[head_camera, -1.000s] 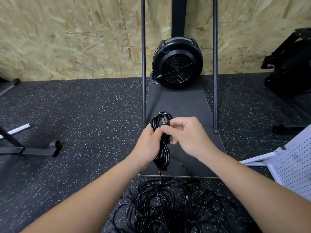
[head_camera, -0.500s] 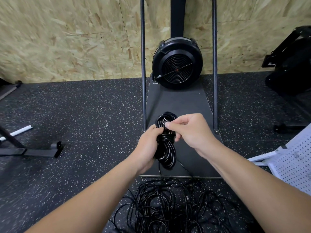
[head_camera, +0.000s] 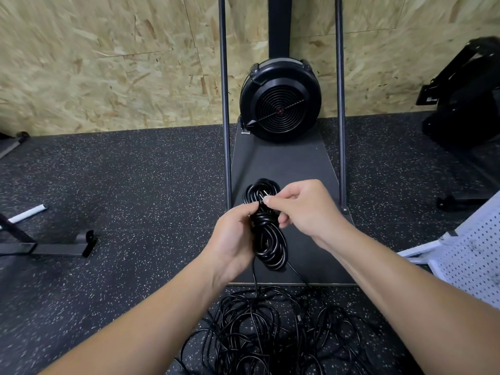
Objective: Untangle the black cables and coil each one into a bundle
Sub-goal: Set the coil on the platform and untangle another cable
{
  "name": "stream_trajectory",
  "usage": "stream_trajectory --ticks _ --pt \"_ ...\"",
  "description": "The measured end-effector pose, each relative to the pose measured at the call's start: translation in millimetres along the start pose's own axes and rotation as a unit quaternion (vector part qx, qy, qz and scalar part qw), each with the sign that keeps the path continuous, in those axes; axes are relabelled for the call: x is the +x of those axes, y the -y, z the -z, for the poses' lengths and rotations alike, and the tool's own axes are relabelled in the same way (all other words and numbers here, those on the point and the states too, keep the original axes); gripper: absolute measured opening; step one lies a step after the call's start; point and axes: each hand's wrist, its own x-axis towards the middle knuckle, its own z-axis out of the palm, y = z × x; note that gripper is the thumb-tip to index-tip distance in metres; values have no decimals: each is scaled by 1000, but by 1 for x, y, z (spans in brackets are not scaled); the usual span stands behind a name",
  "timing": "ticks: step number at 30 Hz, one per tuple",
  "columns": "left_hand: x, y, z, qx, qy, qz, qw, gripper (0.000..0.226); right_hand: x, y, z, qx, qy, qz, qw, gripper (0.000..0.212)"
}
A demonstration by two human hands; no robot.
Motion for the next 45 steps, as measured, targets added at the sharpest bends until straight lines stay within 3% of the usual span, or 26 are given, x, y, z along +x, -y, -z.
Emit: stream_trajectory --ticks 3,5,7,9,12,16,20,24,26,29,31,34,38,45 --pt "0 4 -1 2 3 13 1000 50 1 1 -2 -29 -1 -19 999 23" --pt "1 9 -4 59 -36 -15 997 42 2 -1 -6 -62 -1 -30 998 23" --pt "1 13 -8 205 -82 -76 972 33 3 -5 -8 -86 -3 -45 995 18" --pt "-3 19 -8 310 -82 -140 937 26 3 -8 -9 -96 -5 -57 994 16" --pt "-5 25 -5 368 -57 -196 907 3 1 -9 -8 -100 -17 -62 993 14" --pt "-4 22 -1 404 -48 -232 884 11 -3 -14 -10 -99 -20 -20 995 18" --pt "-2 16 1 391 -53 -218 893 6 -8 -16 -12 -143 -7 52 988 3" --pt "-4 7 -1 346 -43 -188 918 25 -4 -26 -12 -160 -96 151 971 11" --pt "-4 4 -3 321 -42 -194 926 28 -4 -27 -17 -84 -106 119 984 17" --pt "-6 2 -5 268 -57 -185 944 29 -4 -23 -26 126 -34 -24 991 46" --pt "-8 2 -3 261 -59 -179 947 31 2 -25 -21 229 59 -93 967 35" --pt "-8 -1 2 273 -26 -179 945 36 2 -28 -15 224 144 -85 960 13" --pt "-5 -1 4 334 -15 -176 926 32 -2 -33 -21 252 105 -70 960 14" --pt "-3 4 -2 216 -8 -97 972 23 -1 -41 -35 112 20 -35 993 18"
